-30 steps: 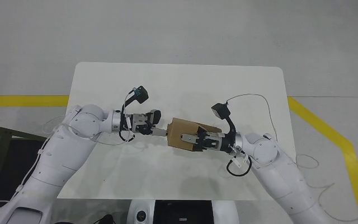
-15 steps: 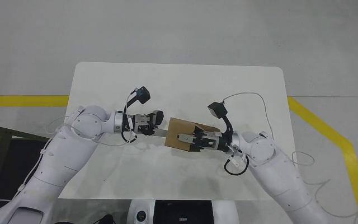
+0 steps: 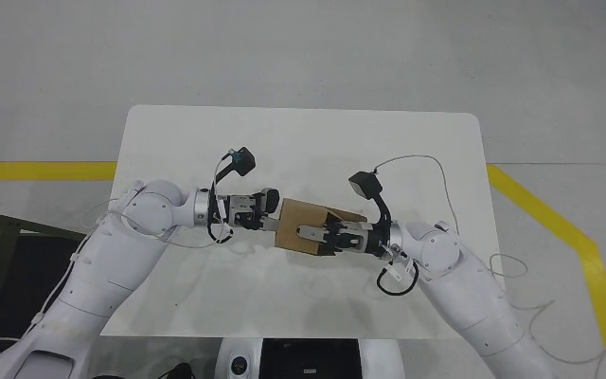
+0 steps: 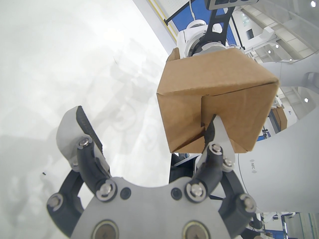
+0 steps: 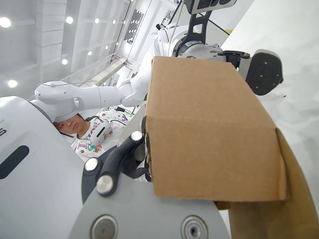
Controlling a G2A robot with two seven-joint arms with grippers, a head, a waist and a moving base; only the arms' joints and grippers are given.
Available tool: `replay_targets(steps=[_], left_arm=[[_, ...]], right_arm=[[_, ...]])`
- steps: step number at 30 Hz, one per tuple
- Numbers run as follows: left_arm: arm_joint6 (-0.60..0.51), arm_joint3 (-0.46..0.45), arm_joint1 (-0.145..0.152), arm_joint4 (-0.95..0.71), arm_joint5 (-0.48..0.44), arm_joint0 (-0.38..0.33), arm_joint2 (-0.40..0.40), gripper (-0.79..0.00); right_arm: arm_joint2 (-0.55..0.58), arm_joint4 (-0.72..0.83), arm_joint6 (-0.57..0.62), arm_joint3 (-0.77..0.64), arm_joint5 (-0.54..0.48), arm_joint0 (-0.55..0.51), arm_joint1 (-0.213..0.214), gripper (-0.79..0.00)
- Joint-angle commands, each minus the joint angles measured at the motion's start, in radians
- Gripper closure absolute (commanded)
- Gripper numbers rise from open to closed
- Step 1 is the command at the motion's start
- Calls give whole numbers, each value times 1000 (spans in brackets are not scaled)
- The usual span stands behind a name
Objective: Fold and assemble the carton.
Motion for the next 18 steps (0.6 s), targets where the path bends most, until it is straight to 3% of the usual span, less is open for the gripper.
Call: replay_targets(steps=[1, 11, 18], left_arm=[[0, 2, 0, 1, -1, 0, -2, -785], [25, 46, 10, 70, -41, -7, -44, -785], [179, 58, 14, 157, -132, 16, -100, -785]], right_arm=[[2, -1, 1, 4, 2, -2, 0, 0], [16, -4, 48, 60, 38, -29, 10, 0], [-32, 48, 71, 174, 21, -2, -5, 0]])
